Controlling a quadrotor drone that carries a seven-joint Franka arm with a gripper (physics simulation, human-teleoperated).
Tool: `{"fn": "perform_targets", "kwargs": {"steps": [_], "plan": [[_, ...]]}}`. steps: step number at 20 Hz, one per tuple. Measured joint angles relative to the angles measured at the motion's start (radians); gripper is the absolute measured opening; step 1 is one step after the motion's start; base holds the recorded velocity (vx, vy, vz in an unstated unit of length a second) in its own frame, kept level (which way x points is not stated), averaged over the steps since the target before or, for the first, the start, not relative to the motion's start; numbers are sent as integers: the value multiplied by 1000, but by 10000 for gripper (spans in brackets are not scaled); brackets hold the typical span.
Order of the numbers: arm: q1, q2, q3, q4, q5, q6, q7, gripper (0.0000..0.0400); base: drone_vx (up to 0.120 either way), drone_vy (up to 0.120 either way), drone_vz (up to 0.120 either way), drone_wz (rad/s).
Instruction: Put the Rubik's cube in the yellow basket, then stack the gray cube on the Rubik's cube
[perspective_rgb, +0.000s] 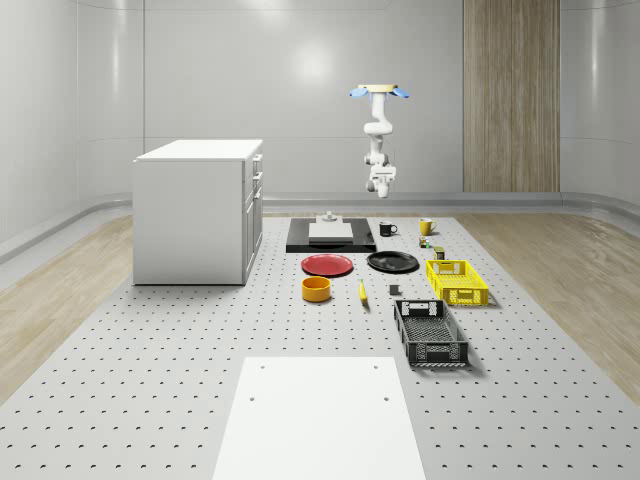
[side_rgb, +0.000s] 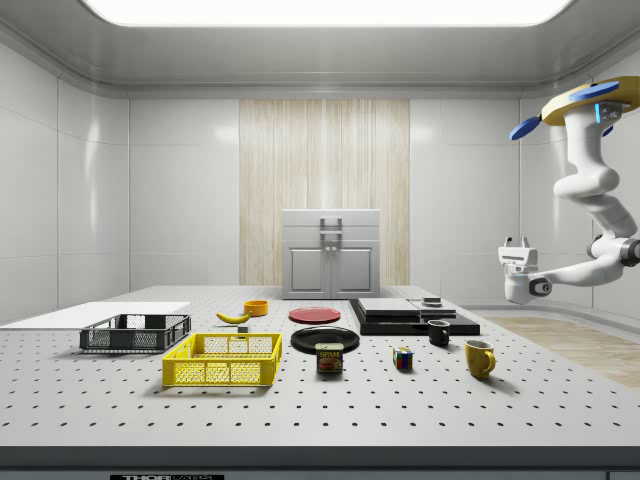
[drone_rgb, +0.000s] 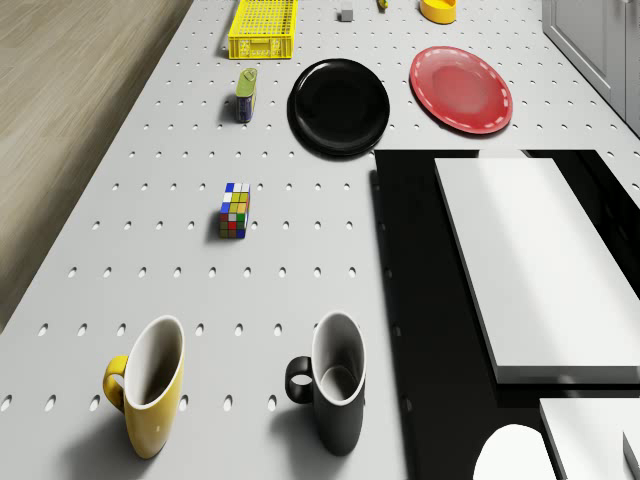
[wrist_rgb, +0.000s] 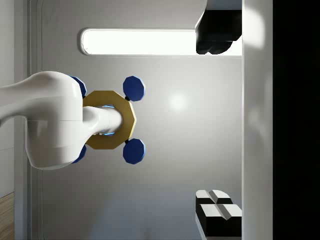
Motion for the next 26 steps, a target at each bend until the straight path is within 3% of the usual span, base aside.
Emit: {"fn": "perform_targets", "kwargs": {"steps": [26], "plan": [[-4, -1, 4, 17, -2, 2, -1, 400, 120, 120, 0, 0]]}}
